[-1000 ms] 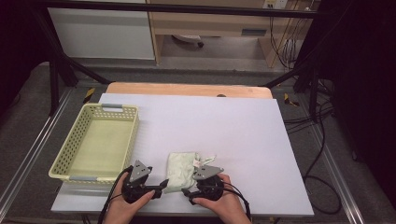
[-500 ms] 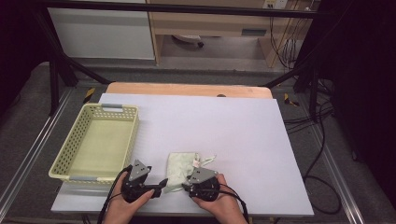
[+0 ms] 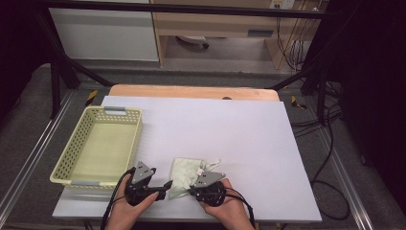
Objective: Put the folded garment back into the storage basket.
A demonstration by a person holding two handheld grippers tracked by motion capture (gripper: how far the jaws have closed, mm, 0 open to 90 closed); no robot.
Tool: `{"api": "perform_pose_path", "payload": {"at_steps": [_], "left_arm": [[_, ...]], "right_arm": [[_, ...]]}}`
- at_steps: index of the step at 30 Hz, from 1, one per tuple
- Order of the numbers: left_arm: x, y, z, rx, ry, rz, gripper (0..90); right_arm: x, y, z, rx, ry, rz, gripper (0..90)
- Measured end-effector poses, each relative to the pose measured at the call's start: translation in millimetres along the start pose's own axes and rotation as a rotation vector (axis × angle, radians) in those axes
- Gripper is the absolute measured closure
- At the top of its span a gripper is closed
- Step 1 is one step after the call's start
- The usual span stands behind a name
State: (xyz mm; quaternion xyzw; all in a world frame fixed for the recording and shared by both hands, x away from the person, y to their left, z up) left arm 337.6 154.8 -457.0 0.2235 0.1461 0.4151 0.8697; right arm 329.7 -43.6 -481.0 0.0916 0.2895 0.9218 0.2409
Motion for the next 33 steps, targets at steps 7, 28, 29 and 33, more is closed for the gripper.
{"api": "perform_pose_path", "payload": {"at_steps": [7,28,29,33], "left_arm": [[-0.3,-19.9,25.1,-0.031,-0.056,0.006,22.2],[11.2,-57.9,34.1,0.038,0.008,-0.021,22.8],[10.9,-58.8,33.1,0.045,0.006,-0.030,22.8],[10.8,-61.9,28.8,0.064,0.009,-0.036,22.6]], "right_arm": [[6.2,10.8,-7.5,0.026,-0.020,0.005,87.2],[6.0,9.1,-8.5,0.034,-0.035,0.008,87.0],[6.1,9.0,-8.5,0.033,-0.035,0.010,87.0],[6.2,8.4,-8.3,0.034,-0.029,0.011,87.0]]}}
Point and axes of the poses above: each handheld gripper's, and its own axes: y roughly backward along the jaws, z roughly out of its top, x roughly to its left, the point moved 4 cm from there along -y, roughly forward along the jaws, and after that the axes turned 5 degrees about -x, right-handed, at the moved point
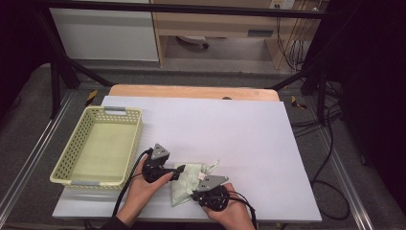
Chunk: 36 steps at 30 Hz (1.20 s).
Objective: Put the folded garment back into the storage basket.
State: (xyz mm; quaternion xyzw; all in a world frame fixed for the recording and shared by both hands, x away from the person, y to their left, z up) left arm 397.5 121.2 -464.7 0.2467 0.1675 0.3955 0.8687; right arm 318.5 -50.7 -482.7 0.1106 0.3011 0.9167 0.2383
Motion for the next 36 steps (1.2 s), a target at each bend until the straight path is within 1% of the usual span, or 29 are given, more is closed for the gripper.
{"api": "perform_pose_path", "payload": {"at_steps": [4,5,8,11,13,14,16,18,21,24,25,28,31,36], "left_arm": [[-0.6,-3.6,-2.9,0.014,-0.010,0.007,23.1],[-0.7,-4.9,-3.8,0.019,-0.007,0.014,23.4],[0.3,-7.8,-7.4,0.038,-0.015,0.042,25.5],[1.2,-8.7,-10.0,0.046,-0.015,0.050,30.2],[1.3,-9.3,-11.4,0.049,-0.016,0.048,32.8],[1.2,-9.7,-11.9,0.052,-0.014,0.042,33.7],[-0.1,-10.1,-12.6,0.056,-0.011,0.026,38.8],[-1.7,-9.6,-13.2,0.051,-0.011,0.020,42.5],[-3.2,-8.7,-14.5,0.043,-0.007,-0.002,49.8],[-3.7,-8.2,-15.1,0.044,0.007,-0.028,55.9],[-4.1,-8.4,-14.9,0.046,0.013,-0.036,59.1],[-5.1,-8.4,-15.0,0.043,0.014,-0.062,68.3],[-7.0,-7.7,-14.9,0.042,0.009,-0.072,72.8],[-7.5,-7.9,-15.2,0.032,-0.014,-0.069,79.1]], "right_arm": [[0.3,-0.1,0.0,0.002,0.003,-0.002,86.9],[0.0,-0.1,0.0,0.001,0.005,0.000,86.9],[0.3,-0.1,-0.1,0.001,0.003,-0.001,86.9],[-0.1,-0.3,-0.1,-0.001,0.005,0.003,86.8],[-0.2,-0.3,-0.2,-0.001,0.005,0.004,86.8],[-0.2,-0.3,-0.2,-0.001,0.005,0.004,86.7],[-0.2,-0.3,-0.2,-0.001,0.005,0.005,86.7],[-0.2,-0.4,-0.2,-0.001,0.005,0.005,86.7],[-0.3,-0.4,-0.2,0.000,0.005,0.005,86.7],[-0.4,-0.4,-0.3,0.000,0.003,0.006,86.6],[-0.3,-0.6,-0.2,0.000,0.000,0.005,86.6],[-0.7,-0.6,-0.1,0.001,-0.003,0.007,86.6],[-0.3,-0.8,-0.1,0.000,-0.002,0.004,86.6],[-0.2,-0.9,-0.1,-0.003,-0.002,0.005,86.1]]}}
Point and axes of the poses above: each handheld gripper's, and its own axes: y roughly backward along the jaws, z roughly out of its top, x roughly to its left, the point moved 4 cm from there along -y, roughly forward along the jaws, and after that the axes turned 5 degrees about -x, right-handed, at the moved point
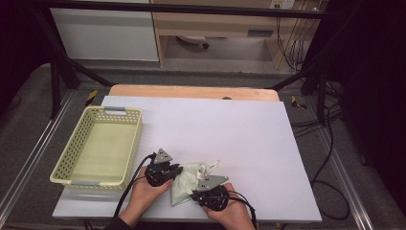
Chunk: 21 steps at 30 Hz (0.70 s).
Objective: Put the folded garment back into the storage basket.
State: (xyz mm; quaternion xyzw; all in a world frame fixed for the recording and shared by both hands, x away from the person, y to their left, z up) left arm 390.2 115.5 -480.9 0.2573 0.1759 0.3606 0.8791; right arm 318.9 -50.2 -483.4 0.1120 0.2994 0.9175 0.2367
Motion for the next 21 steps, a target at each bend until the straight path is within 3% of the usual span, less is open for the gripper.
{"api": "perform_pose_path", "payload": {"at_steps": [4,10,12,21], "left_arm": [[-0.3,-0.1,-0.1,-0.007,-0.017,0.007,81.1],[4.8,1.5,1.2,-0.015,-0.038,0.037,82.3],[9.5,1.4,0.9,-0.016,-0.028,0.040,82.5],[12.0,0.9,1.0,-0.026,-0.044,0.051,82.7]], "right_arm": [[0.6,0.0,-0.3,-0.004,0.008,-0.001,80.9],[1.5,2.3,-1.1,0.000,0.008,-0.027,56.4],[0.0,4.7,-2.1,-0.006,0.000,-0.047,50.9],[-3.6,4.5,-3.8,0.019,-0.016,-0.090,38.5]]}}
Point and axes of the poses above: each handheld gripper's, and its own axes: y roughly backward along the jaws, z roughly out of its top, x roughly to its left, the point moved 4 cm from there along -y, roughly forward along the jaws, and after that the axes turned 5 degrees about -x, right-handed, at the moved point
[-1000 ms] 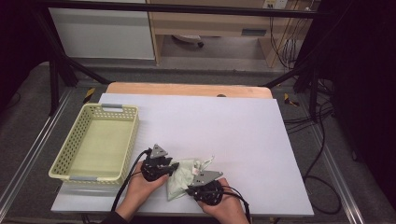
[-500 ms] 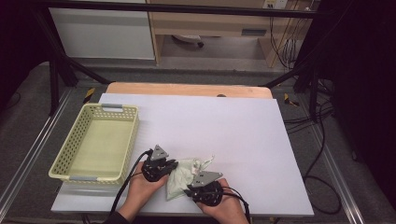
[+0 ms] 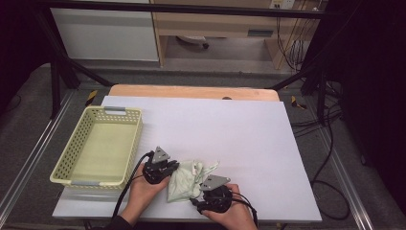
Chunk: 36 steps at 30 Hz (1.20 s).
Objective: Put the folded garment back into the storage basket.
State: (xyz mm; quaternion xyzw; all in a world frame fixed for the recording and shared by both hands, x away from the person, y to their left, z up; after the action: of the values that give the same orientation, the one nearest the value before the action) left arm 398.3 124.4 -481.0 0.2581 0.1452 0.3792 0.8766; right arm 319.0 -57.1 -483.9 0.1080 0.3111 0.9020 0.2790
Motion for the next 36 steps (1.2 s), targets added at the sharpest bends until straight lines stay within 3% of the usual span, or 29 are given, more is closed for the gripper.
{"api": "perform_pose_path", "payload": {"at_steps": [7,13,19,25,27,31,36], "left_arm": [[-3.3,4.1,1.8,-0.011,0.020,-0.016,77.6],[5.6,22.2,7.4,-0.075,0.018,0.062,57.5],[8.7,12.8,0.1,-0.027,0.032,0.063,54.9],[5.8,6.3,-6.1,0.018,0.048,-0.001,49.3],[5.0,5.7,-6.3,0.013,0.048,-0.008,51.8],[-0.4,5.8,-6.5,0.013,0.054,-0.041,67.3],[-3.9,5.0,-5.6,0.002,0.047,-0.031,80.7]], "right_arm": [[3.7,-3.0,1.2,-0.007,0.005,-0.003,37.5],[8.4,-7.9,4.8,-0.015,0.022,0.011,42.8],[7.1,-11.7,7.8,-0.025,0.032,0.017,50.7],[7.6,-12.4,9.3,-0.027,0.043,0.019,61.4],[7.2,-13.2,9.8,-0.030,0.051,0.023,67.2],[7.2,-14.3,10.2,-0.037,0.056,0.027,73.5],[6.8,-16.1,11.7,-0.033,0.068,0.044,82.9]]}}
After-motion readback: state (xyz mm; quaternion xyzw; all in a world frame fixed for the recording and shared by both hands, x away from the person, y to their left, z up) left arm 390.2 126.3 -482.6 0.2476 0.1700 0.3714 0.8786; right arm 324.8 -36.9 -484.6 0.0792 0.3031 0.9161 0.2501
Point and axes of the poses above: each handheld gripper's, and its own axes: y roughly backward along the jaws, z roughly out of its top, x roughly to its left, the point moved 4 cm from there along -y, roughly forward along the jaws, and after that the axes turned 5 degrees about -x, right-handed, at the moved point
